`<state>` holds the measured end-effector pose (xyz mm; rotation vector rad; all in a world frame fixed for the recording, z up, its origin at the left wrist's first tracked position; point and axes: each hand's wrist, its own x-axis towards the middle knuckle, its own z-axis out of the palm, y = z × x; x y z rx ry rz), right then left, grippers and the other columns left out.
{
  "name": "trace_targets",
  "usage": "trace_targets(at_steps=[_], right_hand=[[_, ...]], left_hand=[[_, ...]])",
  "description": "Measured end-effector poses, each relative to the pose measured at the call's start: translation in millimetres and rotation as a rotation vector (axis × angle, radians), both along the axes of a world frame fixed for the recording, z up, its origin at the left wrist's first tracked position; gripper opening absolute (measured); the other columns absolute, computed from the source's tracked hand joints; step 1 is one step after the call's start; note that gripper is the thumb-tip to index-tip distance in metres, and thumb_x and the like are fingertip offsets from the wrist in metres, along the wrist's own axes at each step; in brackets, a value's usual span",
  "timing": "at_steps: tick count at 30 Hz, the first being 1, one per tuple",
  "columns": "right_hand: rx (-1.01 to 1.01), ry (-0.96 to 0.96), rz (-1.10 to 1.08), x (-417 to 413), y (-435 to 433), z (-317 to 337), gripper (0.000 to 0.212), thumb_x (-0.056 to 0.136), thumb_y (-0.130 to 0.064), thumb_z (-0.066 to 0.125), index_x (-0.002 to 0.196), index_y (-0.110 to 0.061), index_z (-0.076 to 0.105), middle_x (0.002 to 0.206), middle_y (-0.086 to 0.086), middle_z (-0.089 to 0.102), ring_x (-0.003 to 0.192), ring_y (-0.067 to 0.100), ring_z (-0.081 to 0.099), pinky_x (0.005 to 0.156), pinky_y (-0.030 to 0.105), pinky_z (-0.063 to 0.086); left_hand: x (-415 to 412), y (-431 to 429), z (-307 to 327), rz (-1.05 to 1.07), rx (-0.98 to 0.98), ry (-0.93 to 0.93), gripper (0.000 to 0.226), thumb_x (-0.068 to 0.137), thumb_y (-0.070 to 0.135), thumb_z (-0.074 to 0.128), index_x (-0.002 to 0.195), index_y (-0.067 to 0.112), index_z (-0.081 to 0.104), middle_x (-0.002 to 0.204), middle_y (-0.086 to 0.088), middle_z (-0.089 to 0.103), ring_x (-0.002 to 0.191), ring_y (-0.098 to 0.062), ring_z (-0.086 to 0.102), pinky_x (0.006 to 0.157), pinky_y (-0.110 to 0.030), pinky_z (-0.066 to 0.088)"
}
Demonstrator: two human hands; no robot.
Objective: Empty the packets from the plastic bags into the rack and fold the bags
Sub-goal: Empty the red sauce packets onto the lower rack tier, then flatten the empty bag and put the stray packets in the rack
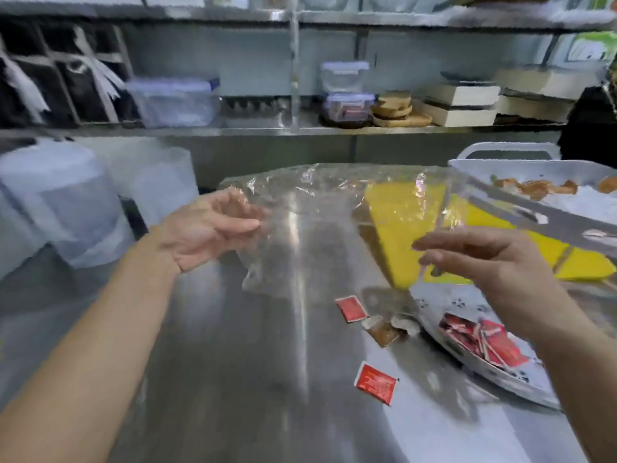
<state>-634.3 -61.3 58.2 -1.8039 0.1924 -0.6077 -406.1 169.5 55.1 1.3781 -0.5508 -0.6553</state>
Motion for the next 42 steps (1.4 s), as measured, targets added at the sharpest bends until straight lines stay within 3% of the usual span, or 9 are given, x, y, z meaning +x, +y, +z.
trace_targets(at_steps=[3, 12, 17, 20, 23, 28, 30, 34, 42], right_hand=[[0.065, 0.084, 0.073, 49, 31, -24, 0.009, 0.073, -0.001, 0.068, 0.079, -0.007, 0.072, 0.070, 0.010, 0.072, 0.064, 0.015, 0.063, 0.058, 0.019, 0.050], [0.329, 0.457, 0.261, 177, 171, -128, 0.016, 0.081, 0.005, 0.060, 0.070, -0.006, 0.059, 0.051, 0.005, 0.053, 0.038, 0.012, 0.044, 0.035, 0.015, 0.035], [0.258, 0.635, 0.352, 213, 246, -178, 0.019, 0.084, 0.003, 0.059, 0.066, -0.004, 0.058, 0.046, 0.002, 0.056, 0.031, 0.008, 0.043, 0.031, 0.013, 0.032], [0.192, 0.697, 0.394, 219, 276, -202, 0.025, 0.085, -0.004, 0.060, 0.061, -0.004, 0.056, 0.043, 0.004, 0.056, 0.028, 0.011, 0.043, 0.031, 0.016, 0.032], [0.102, 0.751, 0.367, 221, 295, -220, 0.026, 0.081, 0.001, 0.061, 0.057, -0.006, 0.053, 0.036, 0.002, 0.052, 0.025, 0.011, 0.042, 0.029, 0.016, 0.032], [-0.026, 0.849, 0.328, 219, 309, -238, 0.022, 0.076, -0.001, 0.063, 0.061, -0.009, 0.050, 0.033, -0.002, 0.050, 0.019, 0.008, 0.040, 0.025, 0.016, 0.028], [-0.123, 0.840, 0.331, 221, 310, -241, 0.016, 0.076, -0.006, 0.064, 0.065, -0.008, 0.053, 0.034, -0.004, 0.055, 0.029, 0.008, 0.049, 0.033, 0.022, 0.038], [-0.442, 0.839, 0.349, 217, 311, -236, 0.024, 0.081, -0.022, 0.057, 0.096, -0.006, 0.046, 0.100, 0.017, 0.066, 0.097, 0.034, 0.062, 0.078, 0.037, 0.047], [-0.592, 0.798, 0.378, 203, 274, -206, 0.038, 0.089, -0.036, 0.050, 0.116, -0.009, 0.048, 0.120, 0.017, 0.060, 0.110, 0.035, 0.056, 0.087, 0.037, 0.046]], left_hand=[[17, 62, -20, 0.177, 0.046, -0.028, 0.034, 0.069, -0.016, 0.063, 0.070, 0.018, 0.056, 0.074, 0.002, 0.075, 0.063, -0.008, 0.068, 0.064, -0.022, 0.058], [37, 225, -101, 0.802, 0.551, -0.134, 0.018, 0.087, 0.016, 0.063, 0.096, 0.003, 0.053, 0.056, -0.005, 0.048, 0.025, -0.002, 0.041, 0.028, -0.013, 0.031], [32, 313, -150, 0.855, 0.520, 0.279, 0.053, 0.068, 0.025, 0.082, 0.106, -0.002, 0.055, 0.090, -0.019, 0.065, 0.065, -0.022, 0.062, 0.059, -0.030, 0.054], [18, 345, -170, 0.899, 0.568, 0.368, 0.055, 0.072, 0.006, 0.077, 0.119, 0.004, 0.046, 0.103, -0.020, 0.063, 0.069, -0.022, 0.058, 0.048, -0.025, 0.052], [11, 359, -191, 1.072, 0.673, 0.161, 0.048, 0.072, -0.002, 0.075, 0.104, 0.009, 0.041, 0.079, -0.012, 0.050, 0.057, -0.018, 0.046, 0.038, -0.026, 0.043], [16, 370, -230, 0.953, 0.877, -0.099, 0.035, 0.073, -0.003, 0.070, 0.062, 0.020, 0.046, 0.060, -0.003, 0.049, 0.064, -0.024, 0.048, 0.058, -0.034, 0.038], [15, 367, -240, 0.867, 1.015, -0.169, 0.026, 0.075, 0.004, 0.070, 0.061, 0.015, 0.053, 0.058, -0.003, 0.054, 0.061, -0.025, 0.053, 0.062, -0.032, 0.041], [8, 362, -247, 0.812, 1.289, -0.302, 0.007, 0.085, 0.020, 0.061, 0.083, 0.013, 0.061, 0.096, -0.009, 0.053, 0.089, -0.030, 0.057, 0.080, -0.037, 0.048], [30, 325, -199, 0.517, 1.670, -0.534, 0.030, 0.085, 0.035, 0.054, 0.106, 0.015, 0.062, 0.114, -0.013, 0.060, 0.109, -0.031, 0.055, 0.091, -0.038, 0.046]])
